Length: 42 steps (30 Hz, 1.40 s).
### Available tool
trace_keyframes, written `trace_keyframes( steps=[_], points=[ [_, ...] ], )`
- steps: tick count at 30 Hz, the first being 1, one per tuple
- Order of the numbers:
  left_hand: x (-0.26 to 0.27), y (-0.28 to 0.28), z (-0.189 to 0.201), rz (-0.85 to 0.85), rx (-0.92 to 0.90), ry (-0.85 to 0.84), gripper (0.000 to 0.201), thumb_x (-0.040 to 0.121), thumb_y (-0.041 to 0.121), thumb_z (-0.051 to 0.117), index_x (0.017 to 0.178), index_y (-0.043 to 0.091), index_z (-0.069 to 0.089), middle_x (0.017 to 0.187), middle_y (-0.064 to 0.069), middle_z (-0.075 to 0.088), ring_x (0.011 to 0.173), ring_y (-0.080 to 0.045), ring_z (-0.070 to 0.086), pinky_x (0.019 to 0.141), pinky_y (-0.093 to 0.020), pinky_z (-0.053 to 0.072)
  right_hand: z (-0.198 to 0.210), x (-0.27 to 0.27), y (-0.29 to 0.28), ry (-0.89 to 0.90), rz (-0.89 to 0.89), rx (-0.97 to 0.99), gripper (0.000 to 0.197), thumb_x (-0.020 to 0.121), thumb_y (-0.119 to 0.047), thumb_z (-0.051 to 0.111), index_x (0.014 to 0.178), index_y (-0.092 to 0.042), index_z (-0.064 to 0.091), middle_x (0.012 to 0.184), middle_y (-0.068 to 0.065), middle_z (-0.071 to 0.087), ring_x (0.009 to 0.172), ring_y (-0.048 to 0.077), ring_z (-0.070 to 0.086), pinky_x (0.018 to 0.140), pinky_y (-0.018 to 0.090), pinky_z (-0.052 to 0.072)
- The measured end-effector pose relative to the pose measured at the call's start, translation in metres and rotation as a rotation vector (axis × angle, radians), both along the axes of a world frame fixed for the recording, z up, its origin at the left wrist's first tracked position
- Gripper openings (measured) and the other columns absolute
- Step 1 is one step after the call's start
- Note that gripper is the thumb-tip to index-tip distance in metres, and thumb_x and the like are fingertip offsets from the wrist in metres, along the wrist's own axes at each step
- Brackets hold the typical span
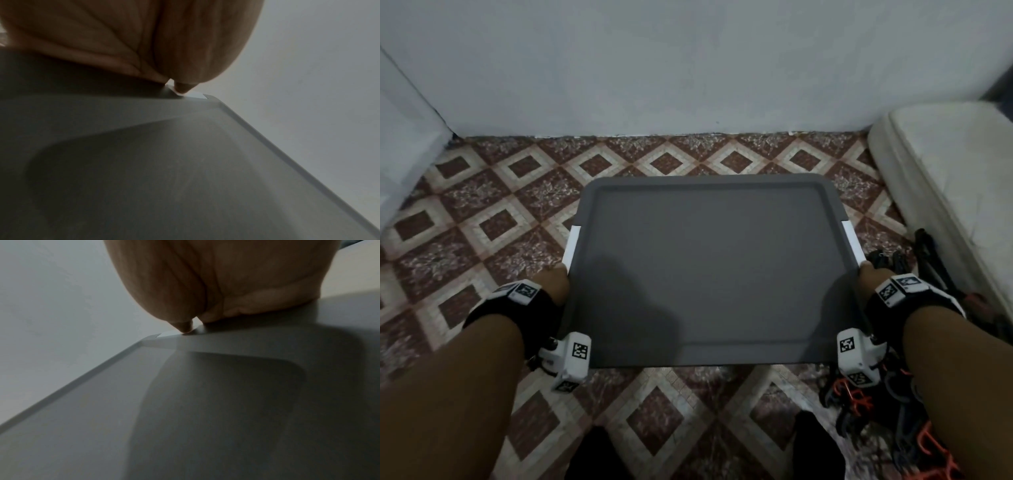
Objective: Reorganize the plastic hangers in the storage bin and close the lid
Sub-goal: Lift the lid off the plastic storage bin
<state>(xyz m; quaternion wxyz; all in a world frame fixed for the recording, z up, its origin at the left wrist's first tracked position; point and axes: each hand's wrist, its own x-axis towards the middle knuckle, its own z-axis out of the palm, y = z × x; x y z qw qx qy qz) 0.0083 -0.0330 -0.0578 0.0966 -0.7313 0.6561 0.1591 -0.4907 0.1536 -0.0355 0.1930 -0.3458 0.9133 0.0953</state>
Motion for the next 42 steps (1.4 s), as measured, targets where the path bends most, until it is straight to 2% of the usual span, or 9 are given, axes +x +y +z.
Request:
trace_keyframes(
  steps=[4, 7, 11, 14, 20, 27, 31, 37, 42],
  points=[
    [0.005, 0.002, 0.000, -0.051, -0.034, -0.008, 0.027, 0.099, 0.017, 0.036, 0.116, 0.006, 0.054, 0.121, -0.023, 0.059, 0.111, -0.034, 0.060, 0.089, -0.040, 0.048, 0.009, 0.008, 0.004, -0.002, 0.009, 0.039, 0.049, 0.104, -0.016, 0.017, 0.150, -0.001, 0.020, 0.157, 0.025, 0.021, 0.150, 0.035, 0.008, 0.121, 0.047, 0.008],
    [0.000, 0.001, 0.005, -0.050, -0.010, -0.028, 0.031, 0.101, 0.017, 0.035, 0.124, 0.004, 0.050, 0.134, -0.024, 0.053, 0.124, -0.035, 0.052, 0.104, -0.041, 0.039, 0.025, 0.017, 0.005, 0.016, 0.020, 0.080, 0.048, 0.103, -0.014, 0.026, 0.149, -0.002, 0.019, 0.155, 0.026, 0.025, 0.146, 0.038, 0.022, 0.117, 0.045, 0.021],
    [-0.005, 0.004, 0.013, -0.041, 0.041, -0.037, 0.033, 0.101, 0.015, 0.036, 0.129, 0.002, 0.048, 0.137, -0.023, 0.051, 0.126, -0.034, 0.051, 0.102, -0.039, 0.037, 0.051, 0.040, 0.005, 0.037, -0.006, 0.202, 0.050, 0.098, -0.027, 0.055, 0.142, -0.008, 0.040, 0.145, 0.014, 0.047, 0.133, 0.029, 0.046, 0.107, 0.038, 0.040],
    [0.000, 0.002, 0.017, -0.076, 0.079, -0.027, 0.033, 0.100, 0.015, 0.038, 0.129, 0.001, 0.047, 0.135, -0.023, 0.053, 0.122, -0.034, 0.054, 0.102, -0.040, 0.041, 0.058, 0.049, 0.002, -0.044, -0.037, 0.196, 0.050, 0.099, -0.034, 0.053, 0.142, -0.010, 0.044, 0.147, 0.009, 0.046, 0.134, 0.021, 0.046, 0.094, 0.027, 0.048],
    [0.020, 0.005, 0.019, -0.085, 0.199, -0.010, 0.027, 0.082, 0.017, 0.061, 0.105, 0.007, 0.068, 0.098, -0.016, 0.070, 0.084, -0.030, 0.069, 0.076, -0.038, 0.059, 0.070, 0.052, 0.005, 0.043, 0.099, 0.271, 0.050, 0.091, -0.038, 0.065, 0.137, -0.026, 0.051, 0.138, 0.000, 0.056, 0.124, 0.015, 0.056, 0.091, 0.025, 0.048],
    [-0.005, -0.011, 0.013, 0.062, 0.010, 0.126, 0.049, 0.100, 0.039, 0.041, 0.128, 0.002, 0.056, 0.135, -0.026, 0.052, 0.121, -0.039, 0.053, 0.098, -0.041, 0.042, 0.034, 0.044, -0.009, 0.069, 0.171, 0.134, 0.045, 0.093, -0.016, 0.052, 0.137, -0.010, 0.047, 0.133, 0.021, 0.050, 0.125, 0.039, 0.050, 0.103, 0.046, 0.045],
    [-0.018, -0.003, 0.000, 0.140, 0.117, 0.188, 0.072, 0.096, 0.058, 0.038, 0.138, 0.001, 0.048, 0.147, -0.023, 0.043, 0.132, -0.038, 0.045, 0.106, -0.038, 0.034, 0.012, 0.037, -0.024, -0.108, -0.147, -0.050, 0.053, 0.100, -0.040, 0.044, 0.139, -0.004, 0.045, 0.139, 0.027, 0.047, 0.127, 0.042, 0.047, 0.104, 0.041, 0.039],
    [-0.017, -0.007, 0.001, 0.098, 0.123, 0.176, 0.053, 0.105, 0.037, 0.034, 0.138, -0.002, 0.046, 0.145, -0.027, 0.042, 0.132, -0.038, 0.043, 0.107, -0.036, 0.033, -0.017, -0.008, -0.024, -0.374, -0.274, -0.108, 0.085, 0.067, -0.076, 0.038, 0.121, -0.015, 0.062, 0.118, 0.012, 0.067, 0.103, 0.029, 0.064, 0.100, 0.042, 0.047],
    [-0.013, 0.003, 0.010, 0.130, 0.139, 0.169, 0.057, 0.101, 0.038, 0.047, 0.138, -0.005, 0.046, 0.142, -0.028, 0.045, 0.128, -0.040, 0.046, 0.101, -0.035, 0.038, -0.004, -0.007, -0.015, -0.387, -0.231, -0.076, 0.072, 0.087, -0.066, 0.041, 0.136, -0.015, 0.054, 0.135, 0.013, 0.058, 0.115, 0.032, 0.058, 0.095, 0.032, 0.039]
  ],
)
